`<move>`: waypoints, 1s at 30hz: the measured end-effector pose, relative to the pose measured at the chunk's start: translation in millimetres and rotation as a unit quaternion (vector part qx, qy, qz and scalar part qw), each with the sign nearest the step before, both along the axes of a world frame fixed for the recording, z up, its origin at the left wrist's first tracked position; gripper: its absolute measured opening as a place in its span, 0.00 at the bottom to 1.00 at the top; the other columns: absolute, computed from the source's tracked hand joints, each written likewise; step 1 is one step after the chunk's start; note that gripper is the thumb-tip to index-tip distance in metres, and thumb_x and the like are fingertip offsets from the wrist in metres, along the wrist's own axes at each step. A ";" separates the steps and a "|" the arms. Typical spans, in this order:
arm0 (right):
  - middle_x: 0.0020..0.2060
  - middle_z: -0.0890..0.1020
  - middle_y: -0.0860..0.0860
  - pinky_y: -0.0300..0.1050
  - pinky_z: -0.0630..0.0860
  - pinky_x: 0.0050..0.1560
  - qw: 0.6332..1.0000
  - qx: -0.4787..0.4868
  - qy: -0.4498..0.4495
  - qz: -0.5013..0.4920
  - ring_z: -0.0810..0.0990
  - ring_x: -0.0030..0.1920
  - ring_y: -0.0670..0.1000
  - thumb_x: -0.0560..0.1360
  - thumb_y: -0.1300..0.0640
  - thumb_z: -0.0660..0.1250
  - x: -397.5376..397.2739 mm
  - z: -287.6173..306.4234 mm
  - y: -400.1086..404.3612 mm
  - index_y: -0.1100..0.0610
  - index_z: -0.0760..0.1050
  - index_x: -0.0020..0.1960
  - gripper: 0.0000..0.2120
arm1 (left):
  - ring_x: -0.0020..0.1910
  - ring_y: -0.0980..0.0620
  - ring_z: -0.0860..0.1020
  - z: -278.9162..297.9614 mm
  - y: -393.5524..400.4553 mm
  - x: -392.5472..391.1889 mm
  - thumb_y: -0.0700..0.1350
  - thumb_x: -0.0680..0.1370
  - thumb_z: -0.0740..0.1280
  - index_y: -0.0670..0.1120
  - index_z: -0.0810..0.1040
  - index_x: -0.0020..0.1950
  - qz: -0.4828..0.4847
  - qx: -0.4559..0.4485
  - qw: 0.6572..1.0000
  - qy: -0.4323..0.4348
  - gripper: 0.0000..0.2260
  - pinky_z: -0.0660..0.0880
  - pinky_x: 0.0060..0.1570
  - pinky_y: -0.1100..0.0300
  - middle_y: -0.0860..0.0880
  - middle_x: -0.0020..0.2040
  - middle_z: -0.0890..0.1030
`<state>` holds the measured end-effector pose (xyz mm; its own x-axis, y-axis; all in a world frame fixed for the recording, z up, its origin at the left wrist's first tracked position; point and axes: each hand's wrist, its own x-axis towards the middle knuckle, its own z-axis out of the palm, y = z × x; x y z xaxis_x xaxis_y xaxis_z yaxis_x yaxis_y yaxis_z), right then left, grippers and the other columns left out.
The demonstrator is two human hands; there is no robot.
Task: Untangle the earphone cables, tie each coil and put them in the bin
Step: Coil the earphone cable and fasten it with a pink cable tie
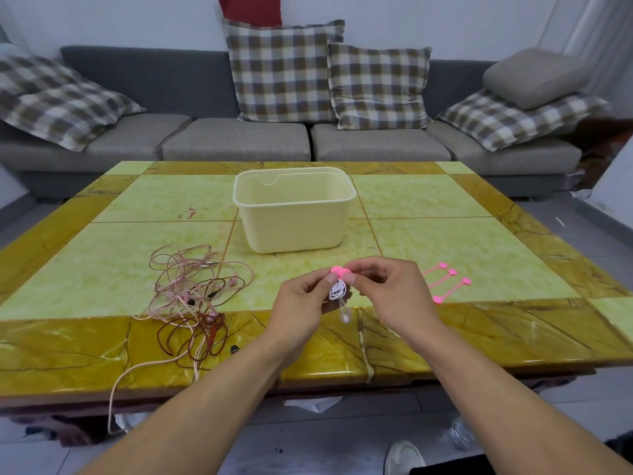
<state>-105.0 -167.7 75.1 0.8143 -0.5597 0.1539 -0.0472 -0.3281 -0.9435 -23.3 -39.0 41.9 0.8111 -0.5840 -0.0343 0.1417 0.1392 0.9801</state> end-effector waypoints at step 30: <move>0.44 0.78 0.39 0.38 0.70 0.49 0.941 -0.315 0.045 0.116 0.74 0.47 0.43 0.75 0.51 0.75 2.6 -13.0 -24.3 0.46 0.83 0.49 0.04 | 0.48 0.44 0.82 9.3 5.9 13.9 0.42 0.82 0.66 0.38 0.83 0.53 -0.131 0.002 0.932 0.337 0.09 0.79 0.55 0.52 0.41 0.48 0.84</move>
